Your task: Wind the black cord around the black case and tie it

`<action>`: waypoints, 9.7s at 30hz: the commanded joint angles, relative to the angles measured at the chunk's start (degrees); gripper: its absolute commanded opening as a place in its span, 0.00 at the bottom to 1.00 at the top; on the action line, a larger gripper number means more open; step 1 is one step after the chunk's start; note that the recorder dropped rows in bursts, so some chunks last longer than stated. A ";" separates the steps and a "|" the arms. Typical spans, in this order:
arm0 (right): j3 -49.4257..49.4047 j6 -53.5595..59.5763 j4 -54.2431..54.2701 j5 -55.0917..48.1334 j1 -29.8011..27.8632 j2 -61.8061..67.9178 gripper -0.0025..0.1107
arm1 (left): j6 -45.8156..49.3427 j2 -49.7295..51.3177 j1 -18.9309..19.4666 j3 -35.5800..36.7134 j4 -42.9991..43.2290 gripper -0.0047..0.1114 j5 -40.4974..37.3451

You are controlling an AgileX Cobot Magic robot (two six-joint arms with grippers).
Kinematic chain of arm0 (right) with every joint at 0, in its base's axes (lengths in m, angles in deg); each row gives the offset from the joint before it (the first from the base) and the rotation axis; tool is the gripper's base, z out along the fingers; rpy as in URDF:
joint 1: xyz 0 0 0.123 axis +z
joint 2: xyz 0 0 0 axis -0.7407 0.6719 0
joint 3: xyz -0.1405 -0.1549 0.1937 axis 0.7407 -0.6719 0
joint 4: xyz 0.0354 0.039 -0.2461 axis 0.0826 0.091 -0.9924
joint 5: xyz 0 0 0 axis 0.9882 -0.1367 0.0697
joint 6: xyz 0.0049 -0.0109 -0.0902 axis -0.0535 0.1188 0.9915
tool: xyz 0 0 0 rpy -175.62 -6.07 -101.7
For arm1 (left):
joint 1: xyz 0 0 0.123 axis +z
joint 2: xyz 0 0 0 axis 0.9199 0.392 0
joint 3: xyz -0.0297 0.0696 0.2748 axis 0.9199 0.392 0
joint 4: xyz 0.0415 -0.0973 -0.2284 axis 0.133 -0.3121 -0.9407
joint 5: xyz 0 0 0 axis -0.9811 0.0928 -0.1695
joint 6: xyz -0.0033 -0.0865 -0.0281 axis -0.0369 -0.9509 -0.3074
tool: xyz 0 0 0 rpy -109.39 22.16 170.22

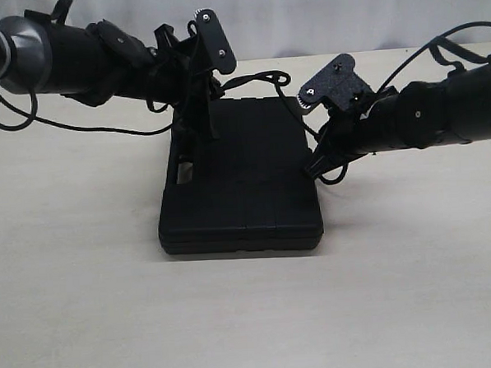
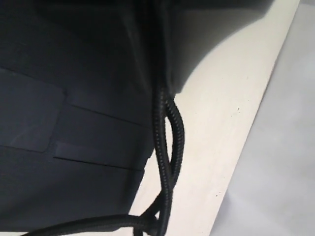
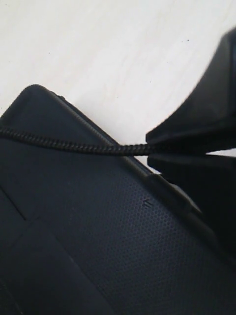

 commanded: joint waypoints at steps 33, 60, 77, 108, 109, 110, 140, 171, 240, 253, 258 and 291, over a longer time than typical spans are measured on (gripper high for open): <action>-0.05 1.58 -0.63 -3.38 -0.07 0.16 0.06 | 1.26 -3.05 -0.33 0.90 4.18 0.04 -1.84; -0.16 0.42 -0.63 -3.38 -0.07 -2.29 0.06 | -0.12 -3.05 -0.33 0.90 8.01 0.04 -3.75; -0.16 -0.93 -0.63 -2.92 -3.87 -2.09 0.06 | 2.06 -3.05 -0.47 0.90 8.36 0.04 -9.39; -0.16 -2.49 -0.63 -1.95 -4.71 -0.51 0.06 | 2.14 -3.67 0.12 0.90 9.08 0.38 -17.72; -0.16 -2.74 -0.63 -1.95 -4.71 -0.51 0.06 | 2.27 -3.54 0.12 0.90 9.08 0.38 -17.61; -0.16 -2.74 -0.63 -1.95 -4.71 -0.51 0.06 | 2.40 -3.56 0.12 0.90 8.98 0.38 -17.61; -0.16 -2.75 -0.63 -2.20 -4.71 -0.51 0.06 | 22.20 4.35 -4.57 -0.92 -21.62 0.39 -2.50; -0.16 -1.91 -0.63 -4.43 -4.71 -0.51 0.06 | 15.46 1.05 0.70 -1.76 -25.99 0.04 -17.20; -0.15 -4.04 -0.63 -6.35 -2.77 -1.80 0.06 | 22.34 2.23 4.07 -1.76 -25.76 0.04 -29.13; -0.15 -2.96 -0.63 -4.57 -1.33 -2.32 0.06 | 22.34 2.23 4.07 -1.76 -26.10 0.04 -23.63; -0.04 -6.62 -0.39 -2.03 -1.72 -3.90 0.22 | 22.34 2.23 4.07 -1.76 -26.10 0.04 -23.74; 9.27 -8.67 -0.85 -4.06 -5.38 6.44 0.06 | 22.34 2.23 4.07 -1.76 -25.87 0.04 -29.78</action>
